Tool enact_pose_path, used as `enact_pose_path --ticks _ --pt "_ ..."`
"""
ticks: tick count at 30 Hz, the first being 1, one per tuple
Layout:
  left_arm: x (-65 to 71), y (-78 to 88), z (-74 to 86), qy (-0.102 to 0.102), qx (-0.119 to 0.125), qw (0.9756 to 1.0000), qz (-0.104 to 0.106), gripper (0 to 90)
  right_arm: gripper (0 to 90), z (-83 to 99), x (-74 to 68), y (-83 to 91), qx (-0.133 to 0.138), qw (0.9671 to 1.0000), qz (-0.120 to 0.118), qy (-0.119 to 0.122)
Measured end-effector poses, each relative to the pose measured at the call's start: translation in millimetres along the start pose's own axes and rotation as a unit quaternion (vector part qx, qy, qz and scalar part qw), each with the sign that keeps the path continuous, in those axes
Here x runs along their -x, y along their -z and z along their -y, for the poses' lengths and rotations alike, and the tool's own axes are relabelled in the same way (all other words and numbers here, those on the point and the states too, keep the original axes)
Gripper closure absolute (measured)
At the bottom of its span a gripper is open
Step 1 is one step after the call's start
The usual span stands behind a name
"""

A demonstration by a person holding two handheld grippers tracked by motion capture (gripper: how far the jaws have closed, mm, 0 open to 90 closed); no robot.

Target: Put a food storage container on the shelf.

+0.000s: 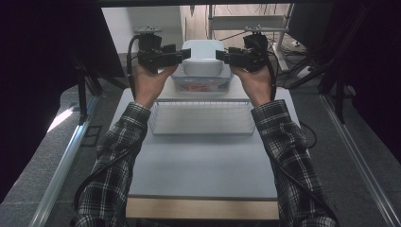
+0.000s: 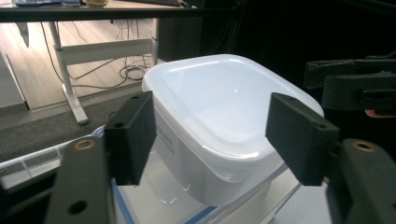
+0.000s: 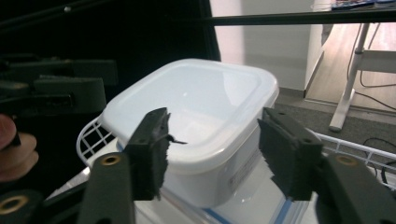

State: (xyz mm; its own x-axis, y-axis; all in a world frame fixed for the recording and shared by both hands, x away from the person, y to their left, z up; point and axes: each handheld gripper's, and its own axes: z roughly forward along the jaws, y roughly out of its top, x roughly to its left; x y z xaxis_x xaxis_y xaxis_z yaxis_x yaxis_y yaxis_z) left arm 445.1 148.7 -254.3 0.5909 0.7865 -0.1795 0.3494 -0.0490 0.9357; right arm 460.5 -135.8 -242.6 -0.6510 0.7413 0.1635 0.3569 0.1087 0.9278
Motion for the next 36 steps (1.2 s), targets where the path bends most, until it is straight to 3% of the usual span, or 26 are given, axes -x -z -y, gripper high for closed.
enact_pose_path --ticks 5,9,12,17,22,30,36 --pt "3.3 7.6 8.5 -0.012 0.000 0.9998 0.015 19.3 30.0 8.9 -1.5 5.7 -0.006 0.9997 -0.012 0.019" --pt "6.4 13.6 19.0 -0.019 -0.007 0.9995 0.023 11.1 22.8 20.9 -0.5 10.8 -0.012 0.9996 -0.022 0.017" --pt "9.7 17.4 28.6 -0.035 -0.012 0.9991 0.022 7.3 18.0 31.1 -0.2 15.7 -0.013 0.9994 -0.023 0.023" --pt "12.0 20.8 47.6 -0.039 -0.022 0.9984 0.035 4.2 11.2 49.3 -0.8 22.6 -0.020 0.9988 -0.027 0.036" --pt "13.8 24.0 67.8 -0.051 -0.031 0.9976 0.036 3.0 7.3 66.3 -4.2 28.6 -0.030 0.9974 -0.025 0.061" --pt "20.8 33.2 93.6 -0.078 -0.032 0.9959 0.031 1.8 4.3 89.8 -5.5 35.1 -0.043 0.9965 -0.037 0.062" --pt "24.9 40.8 112.3 -0.087 -0.032 0.9952 0.030 1.7 3.8 104.7 -6.1 39.0 -0.047 0.9958 -0.042 0.066"
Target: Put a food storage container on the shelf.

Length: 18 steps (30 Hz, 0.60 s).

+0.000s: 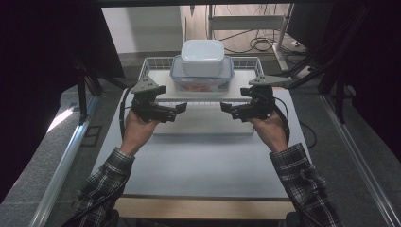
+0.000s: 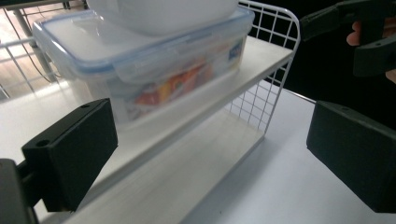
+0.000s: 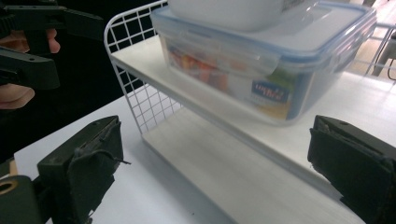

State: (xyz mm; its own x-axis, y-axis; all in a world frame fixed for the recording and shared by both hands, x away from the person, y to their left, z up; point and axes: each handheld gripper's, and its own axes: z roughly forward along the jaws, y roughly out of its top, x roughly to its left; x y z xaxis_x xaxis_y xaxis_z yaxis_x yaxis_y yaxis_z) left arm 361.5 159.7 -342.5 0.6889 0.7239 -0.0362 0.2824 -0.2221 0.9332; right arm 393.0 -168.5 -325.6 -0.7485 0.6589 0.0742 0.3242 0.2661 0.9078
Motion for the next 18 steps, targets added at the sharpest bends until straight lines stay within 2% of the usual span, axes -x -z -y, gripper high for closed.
enact_pose_path --ticks 8,15,18 --pt "7.8 7.3 29.8 -0.003 -0.005 1.0000 0.003 1.8 3.4 23.0 -4.7 4.7 -0.008 0.9999 -0.008 0.005" --pt "8.5 13.2 53.2 0.005 -0.011 0.9999 0.007 2.2 2.9 48.6 -5.9 7.0 -0.019 0.9997 -0.014 0.006" --pt "7.3 14.7 63.9 0.014 -0.013 0.9998 0.009 2.2 2.4 58.7 -6.0 7.6 -0.022 0.9996 -0.013 0.010"
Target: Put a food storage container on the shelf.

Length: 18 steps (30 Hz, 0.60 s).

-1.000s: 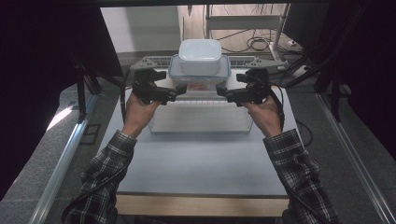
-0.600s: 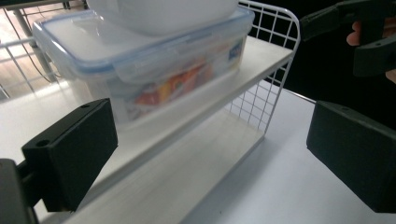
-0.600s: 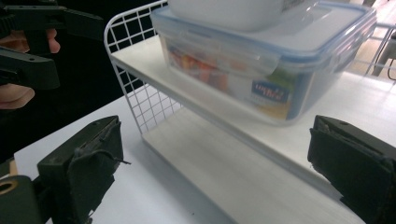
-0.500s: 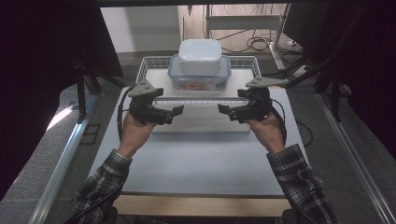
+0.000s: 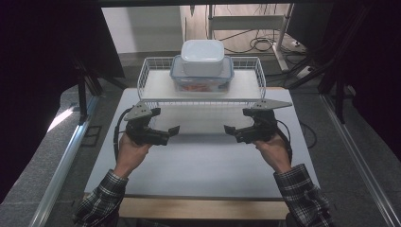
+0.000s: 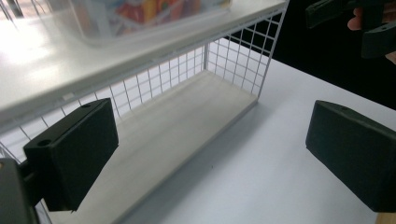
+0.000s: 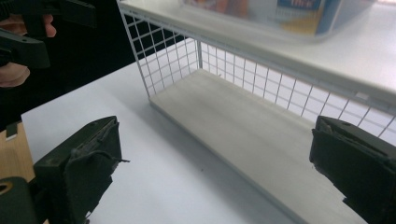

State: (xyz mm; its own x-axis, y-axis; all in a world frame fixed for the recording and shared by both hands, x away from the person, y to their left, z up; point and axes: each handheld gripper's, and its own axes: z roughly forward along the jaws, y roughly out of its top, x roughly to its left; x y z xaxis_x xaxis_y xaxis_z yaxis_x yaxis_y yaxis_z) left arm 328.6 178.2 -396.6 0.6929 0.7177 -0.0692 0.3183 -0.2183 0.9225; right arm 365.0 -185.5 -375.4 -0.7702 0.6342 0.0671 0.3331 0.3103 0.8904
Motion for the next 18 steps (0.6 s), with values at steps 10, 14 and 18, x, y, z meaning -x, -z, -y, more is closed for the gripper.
enact_pose_path --ticks 10,14,18 --pt "3.5 6.4 39.1 0.014 0.003 0.9999 -0.002 1.7 1.6 38.3 -0.9 3.5 -0.011 0.9999 0.001 -0.011" --pt "6.2 7.4 53.8 0.015 -0.002 0.9999 -0.007 1.6 1.4 52.3 -1.8 6.2 -0.014 0.9998 0.004 -0.013" --pt "8.8 8.0 68.6 0.019 -0.007 0.9997 -0.010 1.5 1.7 64.4 -3.4 8.2 -0.022 0.9996 0.012 -0.012"
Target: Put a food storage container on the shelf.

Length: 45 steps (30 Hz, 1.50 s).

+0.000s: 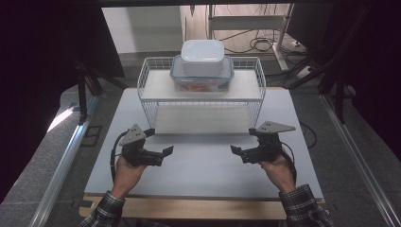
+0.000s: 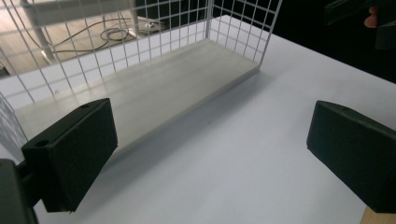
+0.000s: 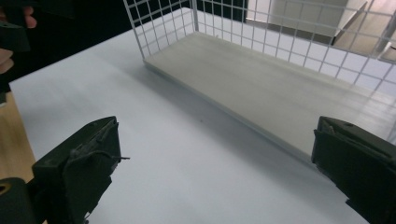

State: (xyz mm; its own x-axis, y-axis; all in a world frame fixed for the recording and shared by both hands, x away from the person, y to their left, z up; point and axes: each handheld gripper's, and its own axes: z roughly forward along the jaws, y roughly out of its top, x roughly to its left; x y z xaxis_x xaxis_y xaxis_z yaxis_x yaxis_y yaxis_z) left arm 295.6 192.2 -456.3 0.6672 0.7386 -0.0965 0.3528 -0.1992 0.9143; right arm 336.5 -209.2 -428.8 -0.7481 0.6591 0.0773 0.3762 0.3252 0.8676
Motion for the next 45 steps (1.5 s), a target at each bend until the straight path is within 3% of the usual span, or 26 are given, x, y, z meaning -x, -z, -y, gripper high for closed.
enact_pose_path --ticks 12,22,31,42,45 --pt "3.1 4.4 40.9 -0.008 -0.022 0.9994 -0.026 1.1 0.7 41.5 -4.5 -2.8 -0.023 0.9996 0.011 0.008" --pt "7.6 4.2 71.0 -0.008 -0.070 0.9970 -0.031 0.7 0.1 67.4 -7.2 -8.8 -0.058 0.9981 0.017 0.012" --pt "7.5 -4.3 78.9 -0.009 -0.114 0.9930 -0.031 0.0 0.0 82.2 -9.6 -18.9 -0.098 0.9946 0.024 0.025" --pt "9.9 -17.6 84.4 -0.021 -0.182 0.9824 -0.037 0.4 0.0 88.4 -10.7 -27.1 -0.129 0.9909 0.023 0.030" --pt "11.9 -19.3 84.7 -0.028 -0.188 0.9810 -0.039 0.4 0.0 89.3 -10.6 -28.4 -0.134 0.9903 0.022 0.030"
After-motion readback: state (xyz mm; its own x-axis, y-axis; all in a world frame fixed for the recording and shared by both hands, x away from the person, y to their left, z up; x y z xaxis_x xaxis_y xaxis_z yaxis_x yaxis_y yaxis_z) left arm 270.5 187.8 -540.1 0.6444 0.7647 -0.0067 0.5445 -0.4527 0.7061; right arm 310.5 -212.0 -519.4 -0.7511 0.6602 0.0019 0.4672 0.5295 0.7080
